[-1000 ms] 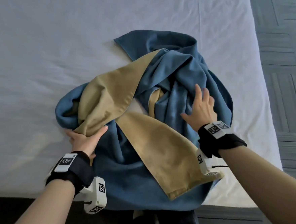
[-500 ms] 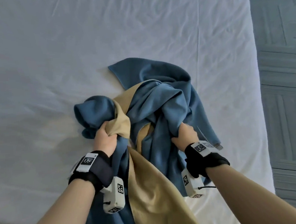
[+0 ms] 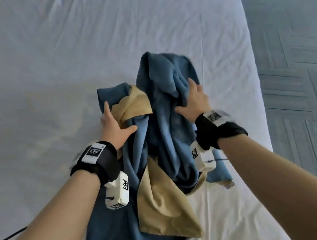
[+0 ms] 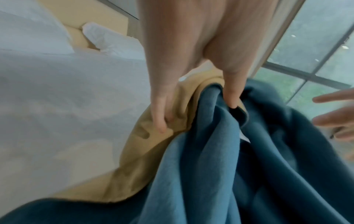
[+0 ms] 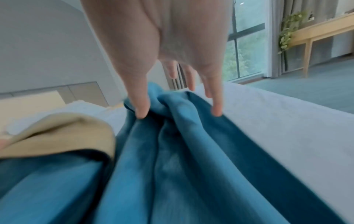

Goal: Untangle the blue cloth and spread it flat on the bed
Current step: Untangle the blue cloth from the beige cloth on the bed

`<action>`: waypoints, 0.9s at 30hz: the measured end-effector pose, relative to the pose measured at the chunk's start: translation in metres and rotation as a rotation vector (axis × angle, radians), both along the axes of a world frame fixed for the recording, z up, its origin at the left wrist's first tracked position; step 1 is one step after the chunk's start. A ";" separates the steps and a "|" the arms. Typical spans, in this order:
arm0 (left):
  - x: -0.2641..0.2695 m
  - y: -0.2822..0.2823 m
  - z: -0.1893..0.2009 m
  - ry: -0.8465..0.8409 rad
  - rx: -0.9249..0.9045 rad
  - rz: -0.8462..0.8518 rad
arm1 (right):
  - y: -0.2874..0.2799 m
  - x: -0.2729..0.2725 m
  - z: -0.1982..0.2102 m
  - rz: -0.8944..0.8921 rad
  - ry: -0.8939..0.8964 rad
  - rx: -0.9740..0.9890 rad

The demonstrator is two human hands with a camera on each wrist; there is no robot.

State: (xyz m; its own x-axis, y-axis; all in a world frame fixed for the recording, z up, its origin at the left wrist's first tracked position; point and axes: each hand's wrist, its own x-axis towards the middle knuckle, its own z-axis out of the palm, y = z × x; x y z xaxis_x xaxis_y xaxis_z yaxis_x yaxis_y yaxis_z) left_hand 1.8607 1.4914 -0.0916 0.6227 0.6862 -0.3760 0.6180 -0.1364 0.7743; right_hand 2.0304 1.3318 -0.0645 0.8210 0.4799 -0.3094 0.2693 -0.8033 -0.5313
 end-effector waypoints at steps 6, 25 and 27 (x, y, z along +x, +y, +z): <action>-0.021 -0.035 -0.041 0.279 0.132 -0.156 | -0.033 -0.080 -0.079 -0.031 0.407 -0.447; -0.042 -0.048 -0.057 0.439 0.239 -0.248 | 0.014 0.067 -0.016 0.199 -0.485 -0.144; -0.043 -0.046 -0.056 0.445 0.254 -0.264 | 0.017 0.097 0.004 0.074 -0.514 -0.116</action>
State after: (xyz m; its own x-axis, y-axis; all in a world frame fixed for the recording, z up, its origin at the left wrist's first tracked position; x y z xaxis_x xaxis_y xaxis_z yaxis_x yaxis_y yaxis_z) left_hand 1.8174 1.4452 -0.1473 0.6045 0.6320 -0.4849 0.7966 -0.4780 0.3701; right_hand 2.1278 1.3486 -0.0607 0.8457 0.5290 0.0696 0.5300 -0.8176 -0.2249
